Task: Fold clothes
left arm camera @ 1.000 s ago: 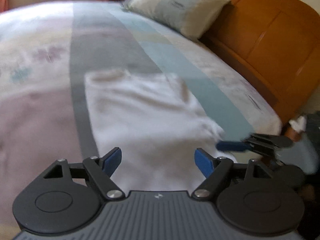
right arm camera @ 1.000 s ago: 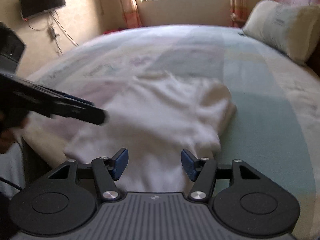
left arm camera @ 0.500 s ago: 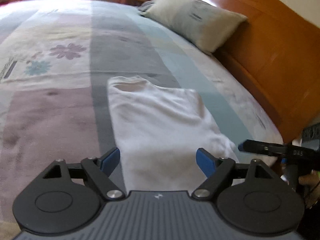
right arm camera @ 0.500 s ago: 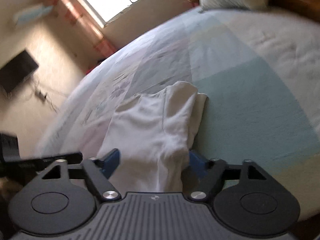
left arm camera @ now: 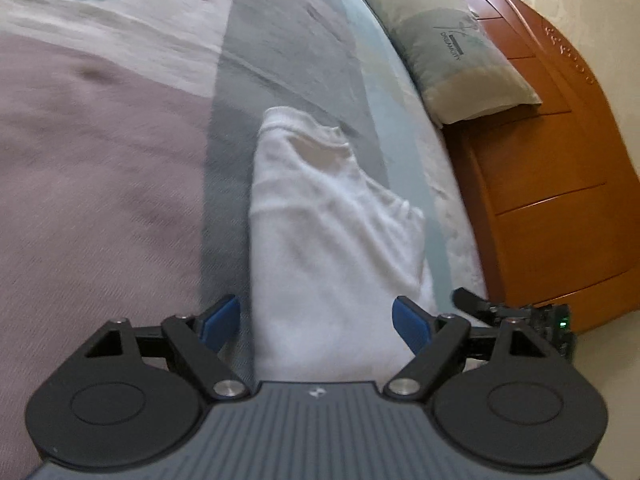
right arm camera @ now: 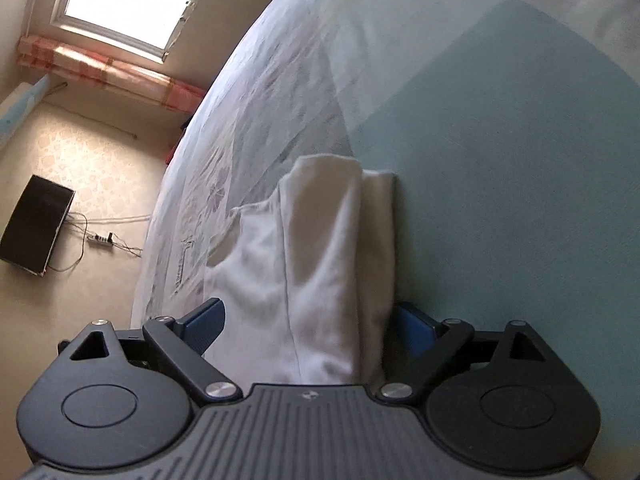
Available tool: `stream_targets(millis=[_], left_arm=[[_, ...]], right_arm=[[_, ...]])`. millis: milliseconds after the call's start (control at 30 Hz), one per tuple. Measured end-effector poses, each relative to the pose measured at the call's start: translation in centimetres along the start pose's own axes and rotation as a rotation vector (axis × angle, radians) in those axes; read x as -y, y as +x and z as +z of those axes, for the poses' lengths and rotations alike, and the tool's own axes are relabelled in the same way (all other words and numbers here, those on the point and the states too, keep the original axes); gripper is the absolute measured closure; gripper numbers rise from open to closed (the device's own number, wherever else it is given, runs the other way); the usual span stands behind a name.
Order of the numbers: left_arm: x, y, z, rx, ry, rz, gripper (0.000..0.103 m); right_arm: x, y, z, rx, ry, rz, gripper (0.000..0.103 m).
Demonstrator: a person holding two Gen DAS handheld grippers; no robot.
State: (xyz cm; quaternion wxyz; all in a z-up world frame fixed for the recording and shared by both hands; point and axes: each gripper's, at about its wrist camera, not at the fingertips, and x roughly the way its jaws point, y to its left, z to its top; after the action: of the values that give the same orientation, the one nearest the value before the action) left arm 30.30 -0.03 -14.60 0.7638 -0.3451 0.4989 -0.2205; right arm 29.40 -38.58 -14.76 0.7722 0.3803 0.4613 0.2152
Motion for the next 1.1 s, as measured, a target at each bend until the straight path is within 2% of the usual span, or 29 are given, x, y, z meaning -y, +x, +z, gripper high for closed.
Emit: stream_targets(millis=[133, 233, 367, 533, 667, 867, 1100], left_arm=[[-0.2, 1.6, 1.7, -0.002, -0.032, -0.050, 0.020], [-0.2, 2.3, 2.3, -0.006, -0.042, -0.069, 0.019], [-0.9, 1.8, 1.3, -0.021, -0.080, -0.098, 0.019], [-1.4, 1.1, 0.0, -0.045, -0.107, -0.124, 0.019], [-1.9, 0.7, -0.7, -0.063, -0.123, -0.142, 0.019], [-0.8, 2.4, 1.1, -0.075, -0.083, -0.134, 0.019], [-0.4, 3.2, 2.0, -0.070, -0.075, -0.145, 0.019]], right_arm=[[-0.9, 1.3, 1.0, -0.004, -0.030, 0.007, 0.001], [-1.3, 1.7, 1.2, -0.003, -0.043, 0.005, 0.000], [-1.4, 1.2, 0.4, 0.006, -0.040, 0.014, 0.000], [-1.2, -0.2, -1.6, -0.042, -0.007, 0.046, 0.000], [-1.1, -0.6, -1.9, -0.043, -0.008, 0.064, 0.000], [-0.6, 0.5, -0.2, -0.044, 0.011, 0.084, 0.000], [-0.8, 1.0, -0.5, -0.013, -0.027, 0.080, 0.000]])
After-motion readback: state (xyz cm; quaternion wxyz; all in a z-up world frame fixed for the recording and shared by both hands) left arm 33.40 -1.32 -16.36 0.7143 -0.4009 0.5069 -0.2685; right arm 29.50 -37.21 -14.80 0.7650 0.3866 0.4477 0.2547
